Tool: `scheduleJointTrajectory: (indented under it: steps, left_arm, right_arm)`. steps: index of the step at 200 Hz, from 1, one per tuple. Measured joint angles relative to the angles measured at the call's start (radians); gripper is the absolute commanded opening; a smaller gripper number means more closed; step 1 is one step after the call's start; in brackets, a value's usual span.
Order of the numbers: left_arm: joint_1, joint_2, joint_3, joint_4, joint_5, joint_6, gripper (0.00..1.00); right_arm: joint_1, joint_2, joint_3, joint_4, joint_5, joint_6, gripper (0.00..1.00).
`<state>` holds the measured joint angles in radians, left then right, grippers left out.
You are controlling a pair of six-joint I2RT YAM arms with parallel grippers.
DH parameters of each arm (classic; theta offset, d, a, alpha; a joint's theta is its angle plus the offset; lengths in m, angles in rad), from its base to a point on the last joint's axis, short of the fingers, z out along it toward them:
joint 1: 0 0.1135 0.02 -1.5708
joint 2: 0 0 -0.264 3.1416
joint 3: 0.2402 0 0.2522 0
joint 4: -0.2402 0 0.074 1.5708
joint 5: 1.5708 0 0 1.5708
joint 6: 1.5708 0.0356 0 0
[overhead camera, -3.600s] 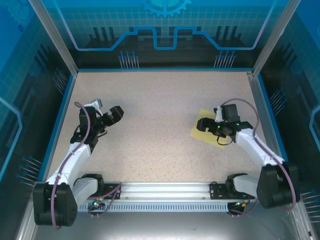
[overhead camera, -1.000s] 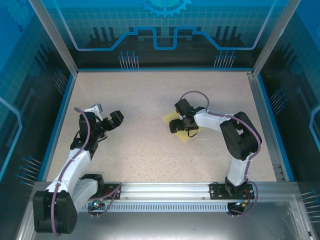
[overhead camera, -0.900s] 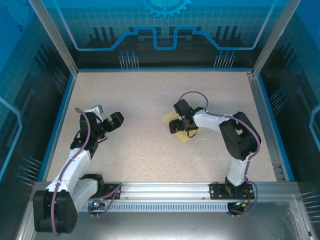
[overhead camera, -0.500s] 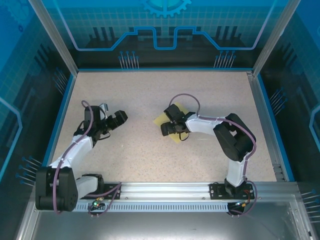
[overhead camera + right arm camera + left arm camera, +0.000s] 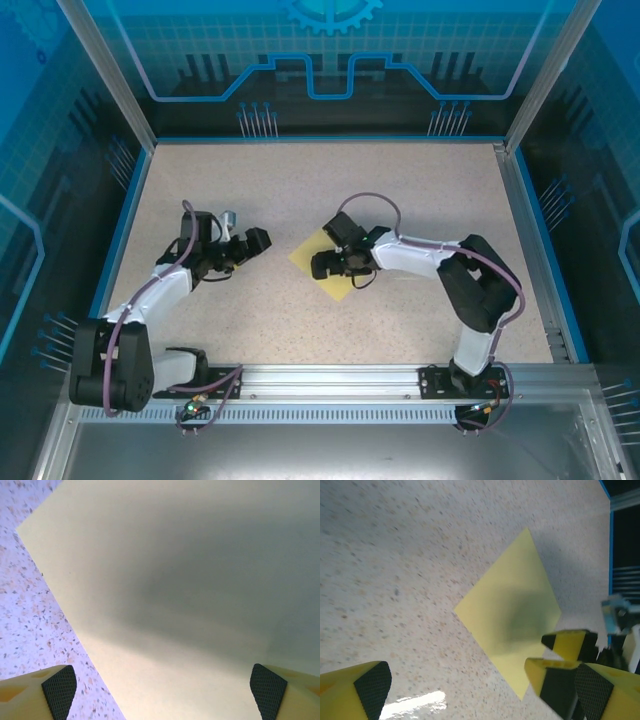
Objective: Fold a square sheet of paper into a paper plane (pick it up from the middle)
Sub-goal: Move the square sheet of paper to the center of the table, then rotate the square sheet of paper at the center of the table.
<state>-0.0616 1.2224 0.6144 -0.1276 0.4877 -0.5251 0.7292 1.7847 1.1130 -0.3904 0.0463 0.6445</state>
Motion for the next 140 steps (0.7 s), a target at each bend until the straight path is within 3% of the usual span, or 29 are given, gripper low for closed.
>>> scheduleJointTrajectory:
  steps: [58,94,140]
  left_arm:
    - [-0.105,-0.056,0.000,-0.002,-0.013,-0.002,0.98]
    - [-0.105,-0.092,0.000,-0.003,-0.024,-0.001,0.98]
    - [-0.105,-0.092,-0.001,-0.018,-0.024,-0.001,0.98]
  right_arm:
    - [-0.209,-0.004,0.001,0.021,-0.214,-0.123,0.85]
    - [-0.217,0.074,0.008,0.047,-0.303,-0.152,0.82]
    - [-0.220,0.090,0.010,0.074,-0.317,-0.155,0.80]
